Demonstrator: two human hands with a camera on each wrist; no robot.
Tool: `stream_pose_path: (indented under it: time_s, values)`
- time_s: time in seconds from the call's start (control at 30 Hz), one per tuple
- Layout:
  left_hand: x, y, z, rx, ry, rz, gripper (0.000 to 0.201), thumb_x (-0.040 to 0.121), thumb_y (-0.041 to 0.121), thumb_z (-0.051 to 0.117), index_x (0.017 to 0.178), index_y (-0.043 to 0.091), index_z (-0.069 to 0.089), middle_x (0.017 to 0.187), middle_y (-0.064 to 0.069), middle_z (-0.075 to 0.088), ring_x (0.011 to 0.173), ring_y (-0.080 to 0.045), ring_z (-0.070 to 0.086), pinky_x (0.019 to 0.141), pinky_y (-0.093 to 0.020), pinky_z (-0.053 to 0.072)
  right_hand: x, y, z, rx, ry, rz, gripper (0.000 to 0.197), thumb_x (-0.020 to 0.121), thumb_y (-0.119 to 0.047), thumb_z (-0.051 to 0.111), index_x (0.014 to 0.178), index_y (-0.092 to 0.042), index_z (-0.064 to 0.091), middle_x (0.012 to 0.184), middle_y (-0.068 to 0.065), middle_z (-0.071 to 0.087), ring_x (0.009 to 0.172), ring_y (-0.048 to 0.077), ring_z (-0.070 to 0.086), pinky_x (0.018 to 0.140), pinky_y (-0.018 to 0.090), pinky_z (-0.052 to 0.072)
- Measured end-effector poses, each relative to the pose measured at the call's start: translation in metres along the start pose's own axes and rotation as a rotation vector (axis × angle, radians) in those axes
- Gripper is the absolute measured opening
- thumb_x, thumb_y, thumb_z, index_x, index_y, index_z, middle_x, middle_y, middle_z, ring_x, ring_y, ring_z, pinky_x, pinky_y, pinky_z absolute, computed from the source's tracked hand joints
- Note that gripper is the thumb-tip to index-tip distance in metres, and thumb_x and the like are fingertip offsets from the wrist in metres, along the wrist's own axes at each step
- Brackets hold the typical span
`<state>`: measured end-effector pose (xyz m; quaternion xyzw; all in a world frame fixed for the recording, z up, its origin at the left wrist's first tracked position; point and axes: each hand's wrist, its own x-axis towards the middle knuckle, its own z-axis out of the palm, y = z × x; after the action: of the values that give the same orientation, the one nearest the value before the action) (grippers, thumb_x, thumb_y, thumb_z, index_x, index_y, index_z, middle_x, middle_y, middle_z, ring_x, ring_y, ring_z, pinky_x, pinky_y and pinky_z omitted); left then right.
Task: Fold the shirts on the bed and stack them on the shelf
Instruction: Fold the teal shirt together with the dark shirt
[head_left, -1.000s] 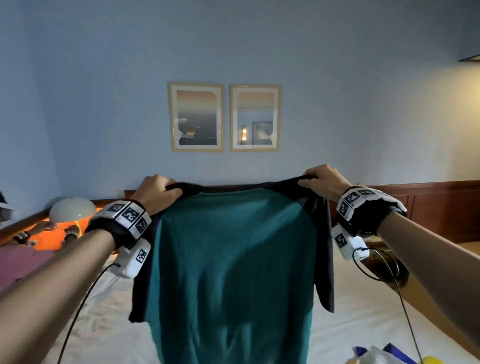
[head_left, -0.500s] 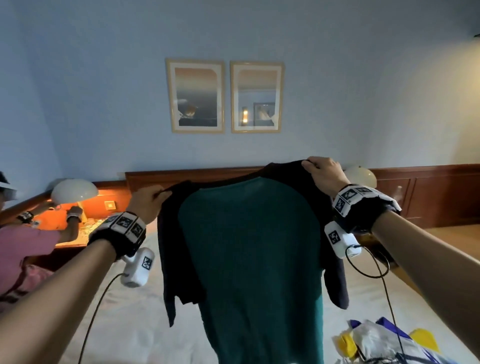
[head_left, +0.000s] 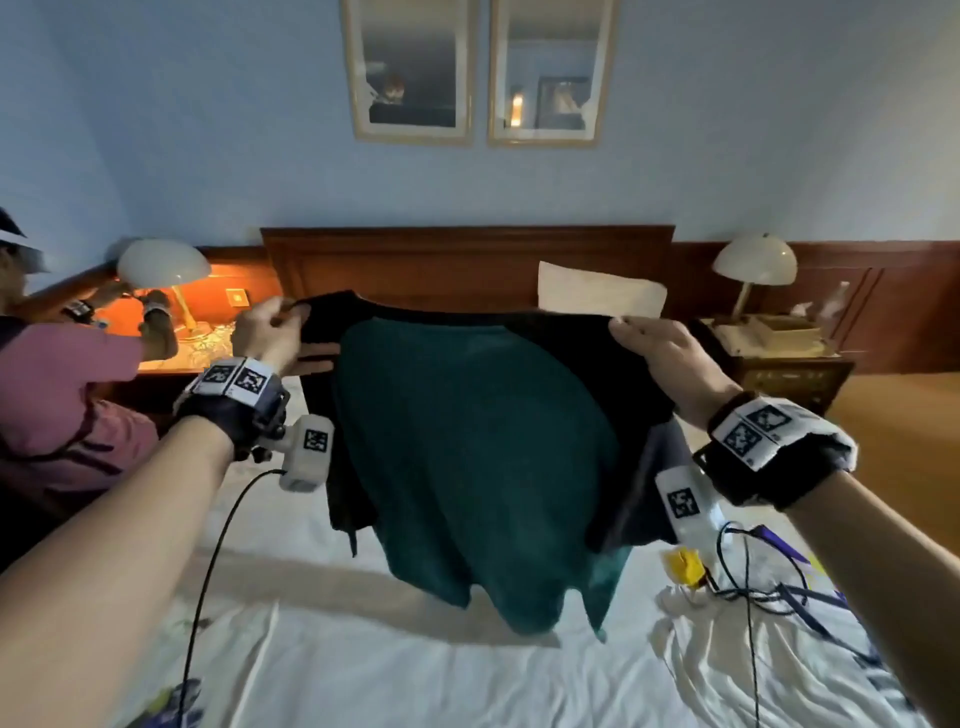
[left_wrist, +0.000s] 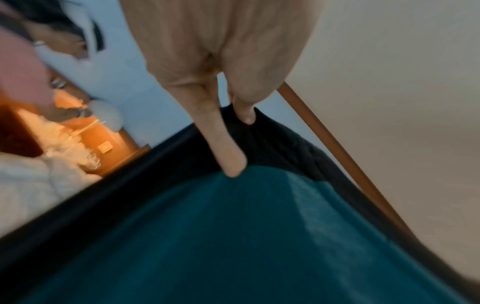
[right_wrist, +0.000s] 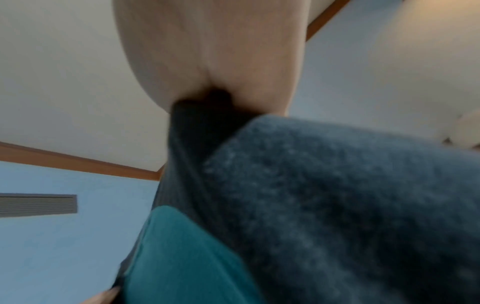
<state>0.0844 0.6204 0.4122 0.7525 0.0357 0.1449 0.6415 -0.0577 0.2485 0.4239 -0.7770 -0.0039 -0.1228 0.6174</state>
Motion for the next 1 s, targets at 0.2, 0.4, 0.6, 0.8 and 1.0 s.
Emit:
stream_pose_path:
  time_s: [0.2, 0.4, 0.6, 0.8, 1.0]
  values:
    - [0.068, 0.012, -0.007, 0.121, 0.273, 0.079, 0.025, 0.083, 0.036, 0.061, 0.1, 0.02, 0.07, 0.106, -0.008, 0.069, 0.097, -0.033, 0.067, 0.081, -0.047, 0.057, -0.046, 0.012, 0.069, 0.328, -0.241, 0.056, 0.027, 0.091, -0.025, 0.052, 0.079, -0.007, 0.068, 0.07, 0.002, 0.064, 0.06, 0.013, 0.06, 0.052, 0.019, 0.045]
    - [0.06, 0.056, 0.092, 0.155, 0.059, 0.302, 0.021, 0.09, 0.019, 0.062, 0.104, 0.006, 0.071, 0.103, -0.009, 0.071, 0.094, -0.022, 0.064, 0.078, -0.016, 0.043, -0.067, 0.049, 0.082, 0.71, -0.201, 0.179, 0.014, 0.07, -0.009, 0.06, 0.059, -0.012, 0.068, 0.066, 0.006, 0.066, 0.06, 0.015, 0.065, 0.056, 0.021, 0.051]
    - [0.008, -0.044, 0.249, 0.268, -0.257, 0.26, 0.016, 0.09, 0.015, 0.061, 0.101, 0.012, 0.073, 0.102, -0.005, 0.072, 0.095, -0.019, 0.065, 0.079, -0.019, 0.045, -0.116, 0.167, 0.05, 0.799, 0.082, 0.432, 0.031, 0.043, -0.019, 0.071, 0.07, -0.004, 0.073, 0.078, 0.018, 0.066, 0.068, 0.023, 0.066, 0.061, 0.027, 0.054]
    - [-0.078, -0.235, 0.404, 0.363, -0.474, 0.087, 0.018, 0.09, 0.022, 0.066, 0.097, 0.008, 0.073, 0.099, -0.009, 0.073, 0.09, -0.023, 0.063, 0.081, -0.025, 0.044, -0.174, 0.327, -0.007, 0.584, 0.328, 0.767, 0.014, 0.068, -0.014, 0.06, 0.054, -0.017, 0.061, 0.063, 0.008, 0.049, 0.053, 0.016, 0.05, 0.048, 0.026, 0.038]
    - [-0.166, -0.411, 0.515, 0.442, -0.644, -0.018, 0.014, 0.088, 0.018, 0.067, 0.098, 0.011, 0.075, 0.102, -0.003, 0.074, 0.099, -0.02, 0.065, 0.077, -0.011, 0.037, -0.23, 0.5, -0.04, 0.169, 0.435, 0.956, 0.02, 0.093, -0.007, 0.046, 0.074, -0.011, 0.052, 0.06, 0.003, 0.043, 0.046, 0.015, 0.042, 0.041, 0.022, 0.032]
